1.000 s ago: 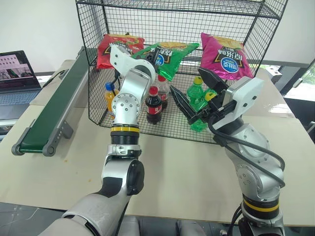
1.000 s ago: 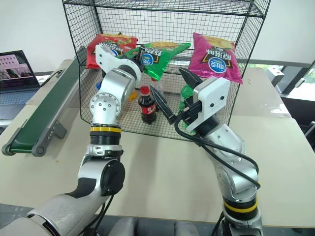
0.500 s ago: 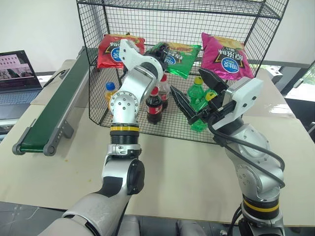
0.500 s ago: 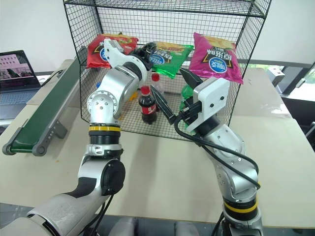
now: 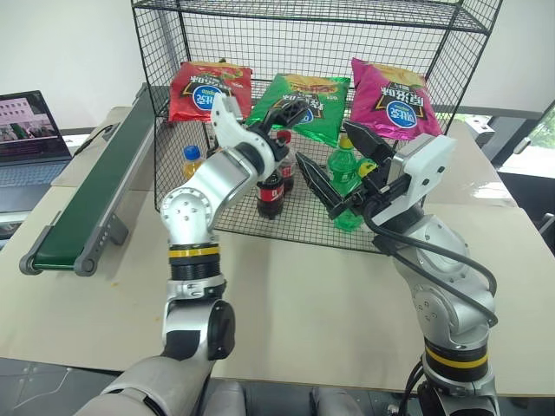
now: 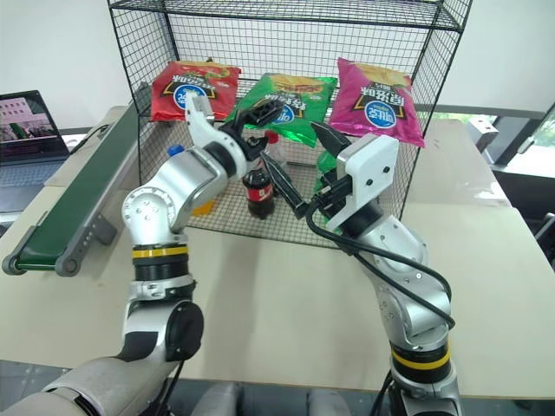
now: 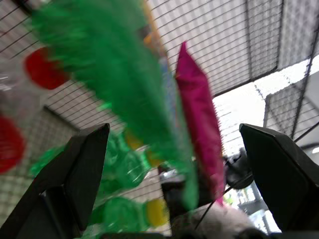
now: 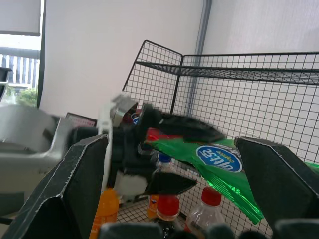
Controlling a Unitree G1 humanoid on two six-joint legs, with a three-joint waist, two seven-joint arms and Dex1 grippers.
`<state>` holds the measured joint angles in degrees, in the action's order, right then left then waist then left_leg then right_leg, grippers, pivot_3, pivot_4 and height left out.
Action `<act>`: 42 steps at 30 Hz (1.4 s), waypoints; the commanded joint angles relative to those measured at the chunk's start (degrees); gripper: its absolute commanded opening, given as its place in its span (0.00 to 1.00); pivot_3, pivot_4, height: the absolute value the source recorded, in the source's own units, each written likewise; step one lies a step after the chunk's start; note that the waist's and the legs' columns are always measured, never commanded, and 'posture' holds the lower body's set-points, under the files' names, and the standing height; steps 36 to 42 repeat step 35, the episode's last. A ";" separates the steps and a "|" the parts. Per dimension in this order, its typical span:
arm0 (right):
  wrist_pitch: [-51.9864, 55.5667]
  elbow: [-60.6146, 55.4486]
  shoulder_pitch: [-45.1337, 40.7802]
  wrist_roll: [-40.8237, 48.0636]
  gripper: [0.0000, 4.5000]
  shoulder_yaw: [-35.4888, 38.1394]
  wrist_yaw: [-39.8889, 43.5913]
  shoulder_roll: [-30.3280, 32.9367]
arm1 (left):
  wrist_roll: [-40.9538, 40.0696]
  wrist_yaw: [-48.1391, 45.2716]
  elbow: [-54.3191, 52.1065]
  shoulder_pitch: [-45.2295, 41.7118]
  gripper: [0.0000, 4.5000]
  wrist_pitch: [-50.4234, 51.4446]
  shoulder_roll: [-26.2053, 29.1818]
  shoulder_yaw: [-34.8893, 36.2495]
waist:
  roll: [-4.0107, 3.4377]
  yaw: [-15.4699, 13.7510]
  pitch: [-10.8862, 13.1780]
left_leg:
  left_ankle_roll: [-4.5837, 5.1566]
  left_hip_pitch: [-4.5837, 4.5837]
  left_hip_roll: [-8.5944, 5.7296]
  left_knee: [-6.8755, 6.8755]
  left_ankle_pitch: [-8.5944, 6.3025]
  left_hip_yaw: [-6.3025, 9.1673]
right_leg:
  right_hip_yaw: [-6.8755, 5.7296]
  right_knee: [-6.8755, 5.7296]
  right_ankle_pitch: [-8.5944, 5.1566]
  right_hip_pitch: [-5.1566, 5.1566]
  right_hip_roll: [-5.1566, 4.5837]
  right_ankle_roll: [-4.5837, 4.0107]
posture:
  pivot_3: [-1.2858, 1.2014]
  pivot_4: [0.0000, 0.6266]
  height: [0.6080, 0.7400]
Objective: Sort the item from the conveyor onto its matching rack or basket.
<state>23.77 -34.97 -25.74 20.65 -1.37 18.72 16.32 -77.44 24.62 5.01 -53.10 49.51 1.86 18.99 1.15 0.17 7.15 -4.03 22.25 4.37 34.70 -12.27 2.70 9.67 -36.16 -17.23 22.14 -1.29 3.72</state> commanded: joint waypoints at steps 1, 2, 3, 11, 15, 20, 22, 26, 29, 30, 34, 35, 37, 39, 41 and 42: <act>-1.29 -1.27 -0.10 0.92 1.00 1.25 0.80 0.34 | -5.22 -9.81 -8.68 2.32 0.99 5.00 8.06 1.47 | -0.02 0.40 0.00 | -0.01 0.00 0.00 -0.01 0.01 0.00 | 0.00 0.00 0.00 0.01 0.00 0.00 | 0.52 0.24 1.00; -1.19 -1.41 0.29 1.07 1.00 1.36 0.95 0.51 | -6.30 -12.95 -10.74 4.13 0.99 5.25 10.62 2.70 | -0.04 0.66 -0.01 | -0.03 0.00 0.00 -0.04 0.01 0.01 | 0.00 0.00 0.00 0.01 0.00 0.00 | 0.52 0.24 1.00; -1.05 -1.66 0.95 1.28 1.00 1.58 1.28 0.89 | -8.98 -16.18 -12.54 6.67 0.99 6.32 13.54 4.39 | -0.07 0.92 -0.03 | -0.06 -0.02 0.00 -0.08 0.03 0.01 | 0.00 -0.01 0.00 0.01 0.00 0.00 | 0.52 0.24 1.00; -1.53 -1.64 14.37 1.15 1.00 3.07 5.71 5.77 | -0.73 -37.34 -20.99 30.47 0.99 10.73 35.43 4.31 | -0.17 0.66 -0.08 | -0.25 -0.18 0.01 -0.41 0.14 0.11 | -0.10 0.05 -0.03 -0.01 -0.02 -0.04 | 0.52 0.24 1.00; -3.07 -0.57 22.98 -2.35 1.00 2.08 4.36 5.75 | 18.79 -40.45 -25.08 41.08 0.99 -0.91 37.02 -2.93 | -0.16 0.40 -0.07 | -0.32 -0.10 -0.03 -0.41 0.17 0.13 | -0.10 0.08 -0.06 0.01 -0.05 -0.09 | 0.52 0.24 1.00; -4.45 0.69 30.57 -8.55 1.00 0.13 -2.19 1.93 | 46.96 -37.50 -20.16 48.82 0.99 -23.90 32.57 -13.95 | -0.17 0.60 -0.13 | -0.34 -0.18 -0.03 -0.67 0.19 0.13 | -0.05 0.07 -0.15 0.08 -0.03 -0.25 | 0.52 0.24 1.00; -5.37 1.91 31.93 -10.87 1.00 0.06 -4.36 0.48 | 52.34 -37.72 -18.14 50.20 0.99 -29.05 30.34 -16.07 | -0.14 0.63 -0.12 | -0.34 -0.17 -0.03 -0.68 0.18 0.13 | -0.04 0.06 -0.15 0.08 -0.03 -0.26 | 0.52 0.24 1.00; -7.07 3.76 33.01 -14.57 1.00 -0.38 -7.49 -1.55 | 57.05 -38.81 -16.13 51.51 0.99 -33.84 26.09 -18.20 | -0.11 0.64 -0.15 | -0.32 -0.15 -0.03 -0.65 0.17 0.12 | -0.04 0.09 -0.15 0.04 -0.04 -0.23 | 0.52 0.24 1.00; -8.15 5.11 32.91 -16.01 1.00 -0.44 -8.63 -2.69 | 60.13 -39.64 -14.50 49.78 0.99 -35.69 23.83 -19.84 | -0.11 0.59 -0.15 | -0.31 -0.13 -0.03 -0.64 0.17 0.13 | -0.05 0.06 -0.15 0.05 -0.03 -0.22 | 0.52 0.24 1.00; -8.45 5.36 32.91 -16.32 1.00 -0.25 -8.95 -2.96 | 60.81 -40.15 -13.86 49.14 0.99 -36.08 23.31 -20.22 | -0.11 0.55 -0.16 | -0.31 -0.15 -0.03 -0.64 0.17 0.14 | -0.05 0.06 -0.15 0.03 -0.03 -0.22 | 0.52 0.24 1.00; -9.48 5.76 33.14 -17.04 1.00 0.37 -9.36 -3.62 | 60.90 -43.05 -11.98 47.94 0.99 -36.54 22.32 -19.18 | -0.12 0.71 -0.17 | -0.29 -0.14 -0.03 -0.61 0.17 0.14 | -0.05 0.03 -0.15 0.02 -0.02 -0.21 | 0.52 0.24 1.00; -9.64 5.77 33.29 -17.22 1.00 0.39 -9.49 -3.80 | 61.60 -43.20 -11.69 47.73 0.99 -36.21 22.71 -18.96 | -0.12 0.71 -0.17 | -0.27 -0.15 -0.03 -0.61 0.15 0.14 | -0.05 0.03 -0.15 0.01 -0.02 -0.21 | 0.52 0.24 1.00; -9.64 5.77 33.29 -17.22 1.00 0.39 -9.49 -3.80 | 61.60 -43.20 -11.69 47.73 0.99 -36.21 22.71 -18.96 | -0.12 0.71 -0.17 | -0.27 -0.15 -0.03 -0.61 0.15 0.14 | -0.05 0.03 -0.15 0.01 -0.02 -0.21 | 0.52 0.24 1.00; -9.64 5.77 33.29 -17.22 1.00 0.39 -9.49 -3.80 | 61.60 -43.20 -11.69 47.73 0.99 -36.21 22.71 -18.96 | -0.12 0.71 -0.17 | -0.27 -0.15 -0.03 -0.61 0.15 0.14 | -0.05 0.03 -0.15 0.01 -0.02 -0.21 | 0.52 0.24 1.00; -9.64 5.77 33.29 -17.22 1.00 0.39 -9.49 -3.80 | 61.60 -43.20 -11.69 47.73 0.99 -36.21 22.71 -18.96 | -0.12 0.71 -0.17 | -0.27 -0.15 -0.03 -0.61 0.15 0.14 | -0.05 0.03 -0.15 0.01 -0.02 -0.21 | 0.52 0.24 1.00; -9.64 5.77 33.29 -17.22 1.00 0.39 -9.49 -3.80 | 61.60 -43.20 -11.69 47.73 0.99 -36.21 22.71 -18.96 | -0.12 0.71 -0.17 | -0.27 -0.15 -0.03 -0.61 0.15 0.14 | -0.05 0.03 -0.15 0.01 -0.02 -0.21 | 0.52 0.24 1.00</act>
